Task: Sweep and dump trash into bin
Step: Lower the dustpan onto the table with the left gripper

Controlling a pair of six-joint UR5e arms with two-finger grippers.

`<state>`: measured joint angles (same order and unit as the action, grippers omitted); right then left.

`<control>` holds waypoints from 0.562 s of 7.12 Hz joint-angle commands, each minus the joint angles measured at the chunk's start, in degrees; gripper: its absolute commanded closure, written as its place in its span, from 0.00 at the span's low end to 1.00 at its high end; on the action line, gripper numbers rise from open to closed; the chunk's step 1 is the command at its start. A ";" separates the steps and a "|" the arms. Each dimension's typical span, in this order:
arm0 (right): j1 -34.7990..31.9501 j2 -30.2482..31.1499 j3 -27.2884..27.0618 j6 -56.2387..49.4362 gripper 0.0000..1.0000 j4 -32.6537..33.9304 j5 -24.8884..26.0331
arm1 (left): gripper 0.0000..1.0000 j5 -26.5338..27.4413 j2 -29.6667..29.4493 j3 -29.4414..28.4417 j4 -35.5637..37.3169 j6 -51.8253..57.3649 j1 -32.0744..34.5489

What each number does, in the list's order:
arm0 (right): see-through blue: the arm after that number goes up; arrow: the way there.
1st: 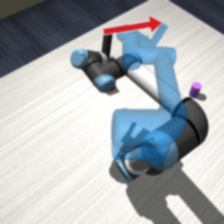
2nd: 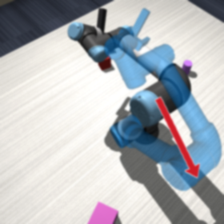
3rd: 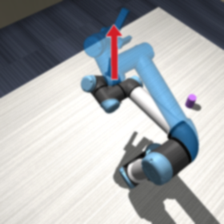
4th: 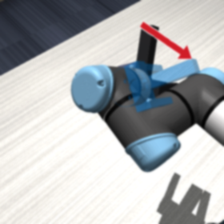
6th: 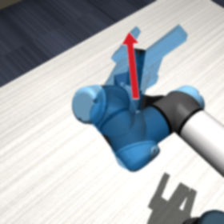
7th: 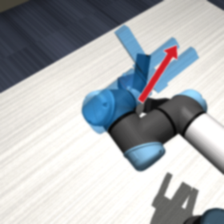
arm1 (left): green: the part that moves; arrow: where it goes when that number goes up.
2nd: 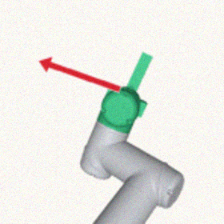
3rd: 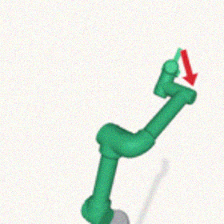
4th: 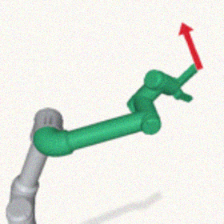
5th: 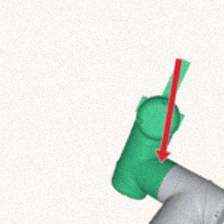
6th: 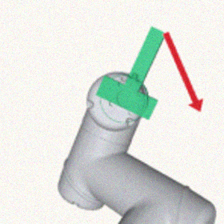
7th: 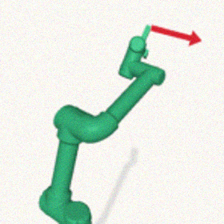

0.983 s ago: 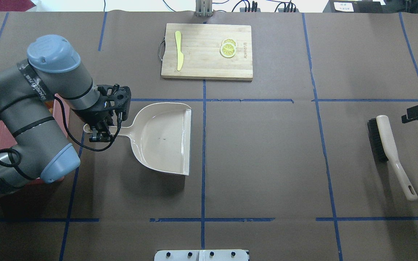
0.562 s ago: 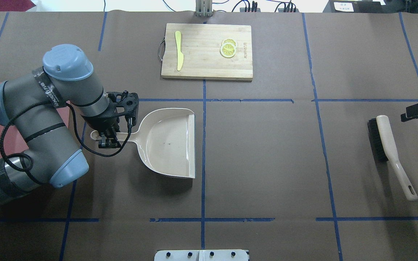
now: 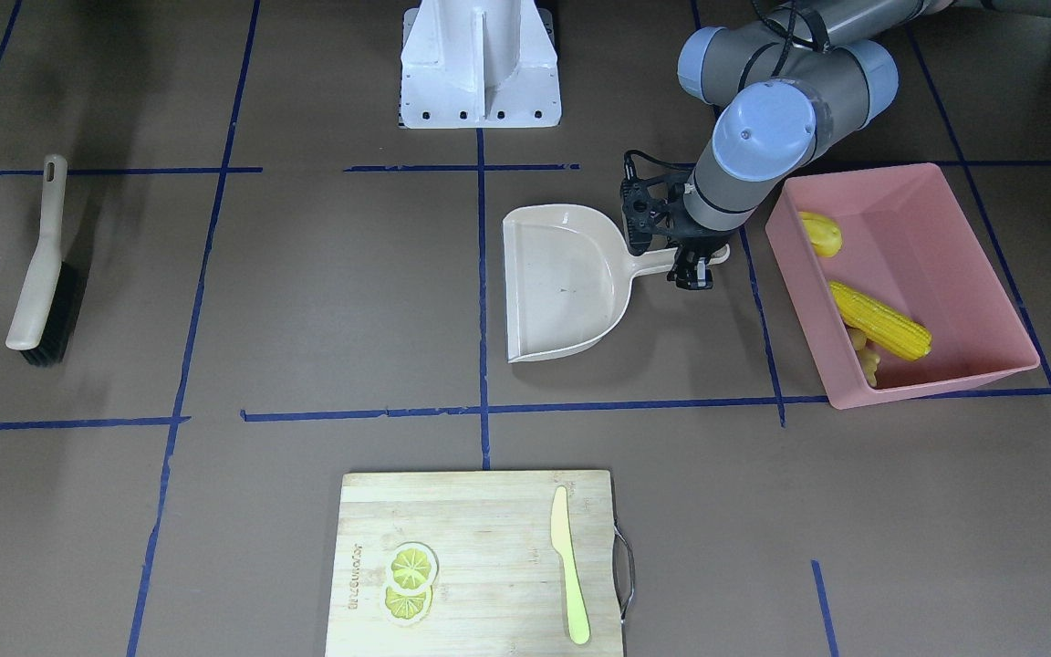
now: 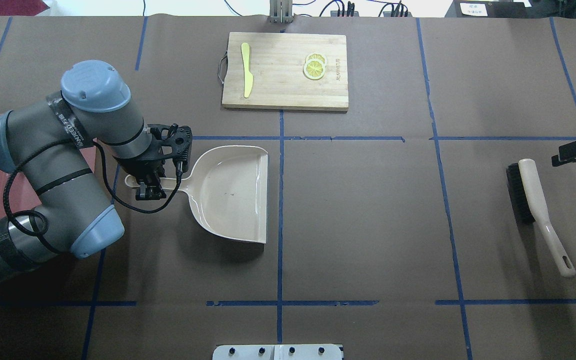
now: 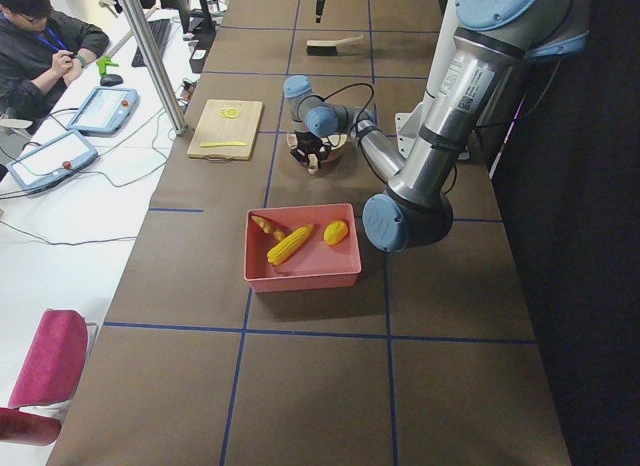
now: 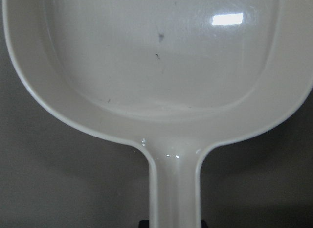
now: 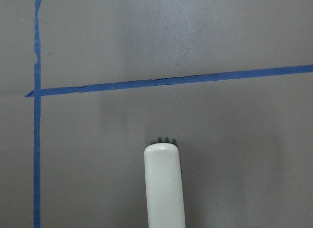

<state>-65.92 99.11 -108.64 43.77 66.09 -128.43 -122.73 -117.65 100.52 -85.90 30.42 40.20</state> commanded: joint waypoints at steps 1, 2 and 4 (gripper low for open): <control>0.00 0.03 0.00 0.00 0.00 0.00 0.02 | 0.85 0.47 -0.30 -0.06 -0.23 -0.27 -0.21; 0.00 -0.05 0.00 0.00 0.00 0.00 -0.07 | 0.70 0.39 -0.30 -0.06 -0.23 -0.01 -0.30; 0.00 -0.05 0.09 0.00 0.00 0.00 -0.07 | 0.05 0.47 -0.65 0.03 -0.93 -0.62 -1.08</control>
<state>-65.92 99.06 -108.61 43.77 66.09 -128.49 -122.32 -118.08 100.48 -86.35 30.08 39.67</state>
